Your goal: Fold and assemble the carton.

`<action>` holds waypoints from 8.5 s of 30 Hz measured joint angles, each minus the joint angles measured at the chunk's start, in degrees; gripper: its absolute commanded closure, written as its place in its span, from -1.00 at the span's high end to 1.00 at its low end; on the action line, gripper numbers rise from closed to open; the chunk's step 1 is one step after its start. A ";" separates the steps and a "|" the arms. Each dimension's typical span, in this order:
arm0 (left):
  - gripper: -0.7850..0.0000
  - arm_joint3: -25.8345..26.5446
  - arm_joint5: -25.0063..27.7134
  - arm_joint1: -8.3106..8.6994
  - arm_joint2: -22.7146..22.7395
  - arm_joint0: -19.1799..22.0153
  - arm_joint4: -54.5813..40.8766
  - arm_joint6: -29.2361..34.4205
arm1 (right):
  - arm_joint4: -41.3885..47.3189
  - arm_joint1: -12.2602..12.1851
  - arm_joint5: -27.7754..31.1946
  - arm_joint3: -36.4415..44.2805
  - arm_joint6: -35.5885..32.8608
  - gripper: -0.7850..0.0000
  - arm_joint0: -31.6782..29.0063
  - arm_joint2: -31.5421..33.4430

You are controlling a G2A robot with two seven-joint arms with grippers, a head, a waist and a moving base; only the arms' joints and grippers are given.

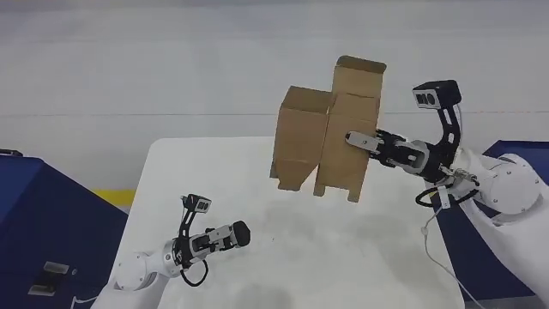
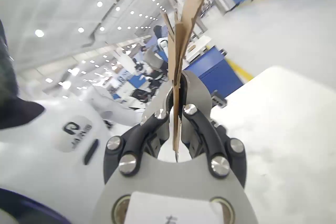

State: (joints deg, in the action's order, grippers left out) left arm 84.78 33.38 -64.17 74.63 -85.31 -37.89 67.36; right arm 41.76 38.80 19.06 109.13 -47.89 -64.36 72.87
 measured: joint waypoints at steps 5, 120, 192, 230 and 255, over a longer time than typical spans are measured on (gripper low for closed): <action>1.00 0.00 0.00 0.00 0.00 0.00 0.00 0.00 | 21.72 0.76 -16.51 -4.36 -12.49 -1.00 -0.37 -3.23; -1.00 7.96 -10.85 2.14 -3.03 4.16 2.95 9.17 | -0.17 11.43 -17.30 -23.54 -14.80 0.47 2.52 -14.60; 1.00 23.78 -8.14 2.12 -12.97 0.78 65.73 -30.47 | -18.66 13.25 -6.27 -14.32 5.39 -1.00 -8.06 -5.15; 1.00 22.02 -2.86 2.97 -18.61 6.31 52.90 -19.73 | -19.71 16.10 -9.24 -14.82 -1.43 -1.00 -6.96 -12.67; 1.00 21.68 -2.95 3.75 -18.61 6.71 52.84 -20.96 | -17.56 17.12 -11.00 -17.17 -1.12 -1.00 -4.54 -10.66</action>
State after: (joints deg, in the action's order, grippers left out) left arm 106.46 30.43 -60.42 56.02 -78.60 14.95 46.41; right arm 24.20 55.92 8.05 91.96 -49.01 -68.90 62.21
